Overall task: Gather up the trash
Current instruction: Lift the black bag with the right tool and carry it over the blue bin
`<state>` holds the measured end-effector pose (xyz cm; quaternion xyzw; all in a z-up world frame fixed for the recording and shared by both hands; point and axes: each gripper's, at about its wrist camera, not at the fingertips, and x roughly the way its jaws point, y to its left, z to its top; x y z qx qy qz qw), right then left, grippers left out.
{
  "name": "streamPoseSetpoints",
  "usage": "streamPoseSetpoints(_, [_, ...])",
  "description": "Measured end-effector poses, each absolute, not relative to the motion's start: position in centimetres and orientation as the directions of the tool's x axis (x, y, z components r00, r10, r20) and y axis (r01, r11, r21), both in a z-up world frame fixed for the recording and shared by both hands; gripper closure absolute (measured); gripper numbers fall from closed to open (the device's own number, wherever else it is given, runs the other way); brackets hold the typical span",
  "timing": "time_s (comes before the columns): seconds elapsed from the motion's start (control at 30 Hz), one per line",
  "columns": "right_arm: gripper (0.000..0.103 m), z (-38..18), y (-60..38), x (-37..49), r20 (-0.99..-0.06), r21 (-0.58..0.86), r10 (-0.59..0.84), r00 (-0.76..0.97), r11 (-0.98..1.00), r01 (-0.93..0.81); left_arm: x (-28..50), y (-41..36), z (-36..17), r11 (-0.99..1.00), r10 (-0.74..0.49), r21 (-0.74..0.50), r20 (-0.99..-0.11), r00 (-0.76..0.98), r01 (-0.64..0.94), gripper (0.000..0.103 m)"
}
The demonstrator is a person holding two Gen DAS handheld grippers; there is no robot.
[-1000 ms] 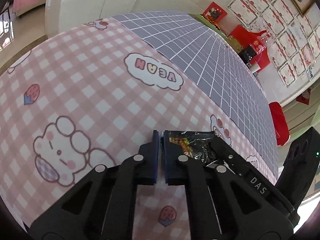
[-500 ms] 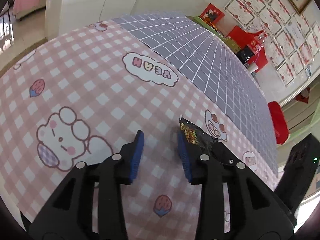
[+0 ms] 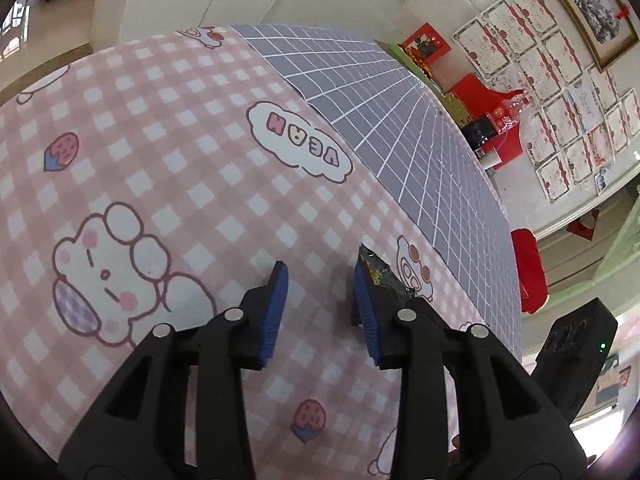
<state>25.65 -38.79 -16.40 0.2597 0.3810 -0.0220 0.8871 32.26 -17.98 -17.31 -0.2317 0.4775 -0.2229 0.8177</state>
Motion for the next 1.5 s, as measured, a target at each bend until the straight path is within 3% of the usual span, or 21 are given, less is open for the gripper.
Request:
streamPoseSetpoints(0.23, [0.082, -16.4, -38.5, 25.9, -0.687, 0.447, 0.163, 0.708, 0.863, 0.236, 32.2, -17.8, -17.7, 0.742, -0.640, -0.658, -0.641, 0.423, 0.125, 0.061])
streamPoseSetpoints(0.53, [0.082, -16.3, -36.3, 27.0, -0.690, 0.442, 0.191, 0.698, 0.875, 0.198, 31.8, -19.1, -17.1, 0.799, -0.590, -0.574, -0.687, 0.425, 0.180, 0.063])
streamPoseSetpoints(0.73, [0.084, -16.4, -35.7, 27.4, -0.685, 0.451, 0.211, 0.698, 0.875, 0.178, 31.6, -18.5, -17.3, 0.836, -0.537, -0.520, -0.714, 0.450, 0.173, 0.091])
streamPoseSetpoints(0.83, [0.089, -16.5, -35.2, 27.4, -0.681, 0.454, 0.218, 0.700, 0.875, 0.169, 31.5, -17.4, -17.2, 0.839, -0.529, -0.520, -0.708, 0.468, 0.161, 0.096])
streamPoseSetpoints(1.13, [0.093, -14.7, -31.6, 27.6, -0.653, 0.433, 0.237, 0.720, 0.896, 0.098, 30.1, -13.3, -15.0, 0.848, -0.503, -0.505, -0.670, 0.545, 0.163, 0.098])
streamPoseSetpoints(1.5, [0.093, -11.4, -20.3, 28.3, -0.609, 0.407, 0.347, 0.713, 0.908, -0.094, 27.2, -1.4, -12.0, 0.859, -0.417, -0.508, -0.616, 0.668, 0.068, 0.098])
